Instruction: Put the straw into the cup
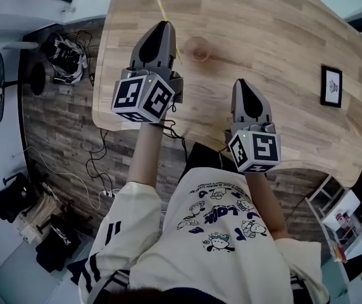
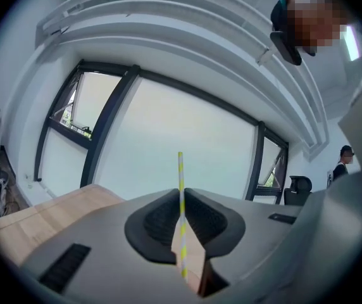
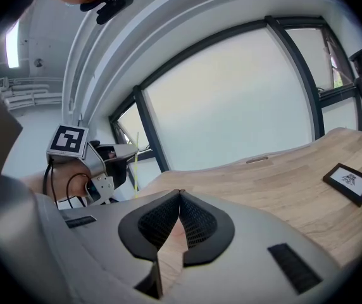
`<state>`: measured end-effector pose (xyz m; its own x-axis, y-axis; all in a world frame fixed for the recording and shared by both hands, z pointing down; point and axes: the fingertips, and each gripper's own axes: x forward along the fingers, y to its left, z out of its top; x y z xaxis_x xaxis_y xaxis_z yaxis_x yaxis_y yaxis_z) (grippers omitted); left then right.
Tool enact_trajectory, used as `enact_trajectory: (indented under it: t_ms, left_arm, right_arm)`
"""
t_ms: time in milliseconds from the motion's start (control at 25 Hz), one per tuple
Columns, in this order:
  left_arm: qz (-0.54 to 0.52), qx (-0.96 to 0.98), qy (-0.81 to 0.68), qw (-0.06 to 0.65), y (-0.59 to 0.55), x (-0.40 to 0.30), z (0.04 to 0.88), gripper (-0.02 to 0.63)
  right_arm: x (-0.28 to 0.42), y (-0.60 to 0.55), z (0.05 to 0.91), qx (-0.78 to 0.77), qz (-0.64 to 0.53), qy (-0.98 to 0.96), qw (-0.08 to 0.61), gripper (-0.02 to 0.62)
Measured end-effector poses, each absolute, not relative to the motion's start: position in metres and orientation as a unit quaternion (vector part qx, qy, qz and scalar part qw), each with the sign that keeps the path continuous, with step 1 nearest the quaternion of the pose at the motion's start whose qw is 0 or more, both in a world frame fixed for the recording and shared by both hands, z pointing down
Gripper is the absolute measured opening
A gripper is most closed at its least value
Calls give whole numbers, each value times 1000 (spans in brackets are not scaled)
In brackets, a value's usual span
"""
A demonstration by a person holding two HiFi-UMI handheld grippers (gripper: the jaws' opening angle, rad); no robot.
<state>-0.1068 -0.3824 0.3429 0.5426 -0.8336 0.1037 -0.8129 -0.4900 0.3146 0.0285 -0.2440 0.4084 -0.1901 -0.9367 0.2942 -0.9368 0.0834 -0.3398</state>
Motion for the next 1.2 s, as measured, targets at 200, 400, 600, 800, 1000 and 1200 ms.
enact_trajectory:
  t_ms: [200, 400, 600, 800, 1000, 1200]
  left_arm:
    - [-56, 881, -459, 103, -381, -89, 329, 54]
    - [-78, 890, -443, 79, -376, -77, 337, 54]
    - [-95, 891, -438, 77, -370, -66, 353, 54]
    - [-93, 890, -440, 69, -370, -65, 368, 54]
    - [-96, 888, -443, 72, -371, -67, 379, 54]
    - [-91, 887, -447, 71, -372, -68, 387, 55]
  right_arm:
    - [28, -243, 411, 637, 231, -736, 3, -3]
    - [24, -245, 414, 636, 232, -736, 4, -3]
    - [27, -249, 416, 635, 231, -737, 7, -3]
    - [25, -249, 421, 635, 238, -735, 7, -3]
    - [21, -246, 425, 632, 240, -736, 16, -3]
    - [17, -244, 429, 626, 242, -741, 25, -3]
